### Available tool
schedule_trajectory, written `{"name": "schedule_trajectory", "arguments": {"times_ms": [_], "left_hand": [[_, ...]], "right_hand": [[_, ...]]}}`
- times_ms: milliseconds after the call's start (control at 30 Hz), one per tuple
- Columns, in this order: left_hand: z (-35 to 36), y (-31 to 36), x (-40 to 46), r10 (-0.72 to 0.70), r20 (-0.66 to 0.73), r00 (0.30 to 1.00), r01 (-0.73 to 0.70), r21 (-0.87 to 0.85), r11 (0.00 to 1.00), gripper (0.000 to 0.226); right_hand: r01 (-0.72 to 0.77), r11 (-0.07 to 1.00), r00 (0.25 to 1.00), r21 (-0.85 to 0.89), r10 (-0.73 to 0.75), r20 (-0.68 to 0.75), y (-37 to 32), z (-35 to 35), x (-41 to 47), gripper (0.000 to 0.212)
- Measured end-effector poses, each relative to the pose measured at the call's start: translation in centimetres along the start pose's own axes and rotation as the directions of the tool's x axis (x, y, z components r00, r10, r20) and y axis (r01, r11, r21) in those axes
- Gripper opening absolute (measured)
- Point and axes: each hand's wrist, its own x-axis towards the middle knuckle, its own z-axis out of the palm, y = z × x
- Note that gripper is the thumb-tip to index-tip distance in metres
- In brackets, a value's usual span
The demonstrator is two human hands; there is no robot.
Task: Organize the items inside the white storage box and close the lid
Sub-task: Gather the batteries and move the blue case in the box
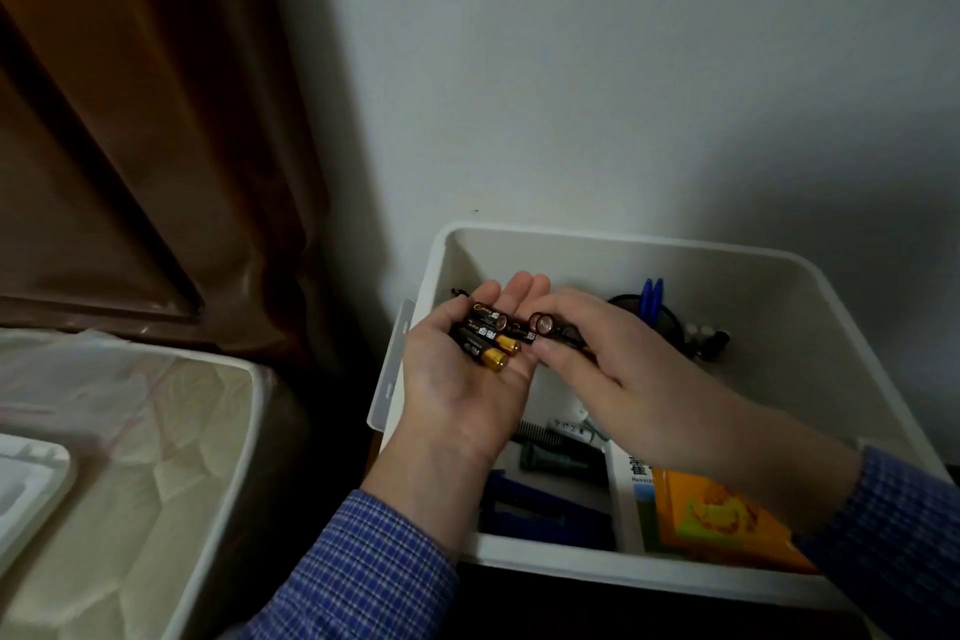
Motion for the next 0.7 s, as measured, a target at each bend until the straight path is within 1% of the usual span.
{"name": "schedule_trajectory", "arguments": {"times_ms": [100, 167, 300, 333, 400, 433, 500, 533, 633, 667, 700], "left_hand": [[-0.1, 0.0, 0.0, -0.005, 0.007, 1.000, 0.005, -0.009, 1.000, 0.032], [-0.2, -0.1, 0.0, 0.001, -0.002, 1.000, -0.001, -0.011, 1.000, 0.035], [-0.4, -0.2, -0.1, 0.013, -0.023, 1.000, -0.013, 0.012, 1.000, 0.037], [-0.5, -0.2, -0.1, 0.010, -0.026, 1.000, -0.010, 0.017, 1.000, 0.038], [-0.6, -0.2, -0.1, 0.010, -0.024, 1.000, -0.010, -0.005, 1.000, 0.038], [-0.7, -0.3, -0.1, 0.012, -0.021, 1.000, -0.012, -0.022, 1.000, 0.039], [-0.7, -0.2, -0.2, 0.004, -0.004, 1.000, -0.004, -0.057, 0.998, 0.045], [-0.6, -0.2, -0.2, -0.009, 0.016, 1.000, 0.010, -0.081, 0.997, 0.051], [-0.7, -0.1, -0.5, -0.040, 0.067, 0.997, 0.047, -0.116, 0.992, 0.062], [-0.7, -0.1, -0.6, -0.044, 0.069, 0.997, 0.051, -0.112, 0.992, 0.062], [-0.7, -0.1, -0.6, -0.048, 0.068, 0.997, 0.055, -0.112, 0.992, 0.060]], "right_hand": [[0.013, 0.997, 0.999, -0.082, -0.016, -0.034, -0.7, 1.0, 0.2, 0.023], [-0.029, 0.990, 0.999, -0.135, 0.024, -0.041, -1.8, 1.6, 0.4, 0.024], [-0.111, 0.973, 0.994, -0.204, 0.110, -0.016, -3.8, 3.0, 0.8, 0.035], [-0.117, 0.976, 0.993, -0.184, 0.116, -0.017, -4.2, 3.2, 1.0, 0.036], [-0.155, 0.987, 0.988, -0.048, 0.155, -0.006, -4.9, 3.5, 1.3, 0.036], [-0.160, 0.987, 0.987, -0.025, 0.160, -0.005, -5.1, 3.5, 1.3, 0.036], [-0.154, 0.984, 0.987, -0.084, 0.151, -0.048, -5.0, 3.3, 1.3, 0.034], [-0.167, 0.983, 0.984, -0.074, 0.162, -0.067, -4.6, 3.1, 1.2, 0.033], [-0.178, 0.981, 0.979, 0.075, 0.185, -0.087, -4.1, 1.8, 1.5, 0.019], [-0.163, 0.982, 0.980, 0.094, 0.173, -0.103, -3.9, 1.4, 1.6, 0.017], [-0.144, 0.986, 0.981, 0.077, 0.153, -0.120, -3.6, 1.1, 1.6, 0.016]]}}
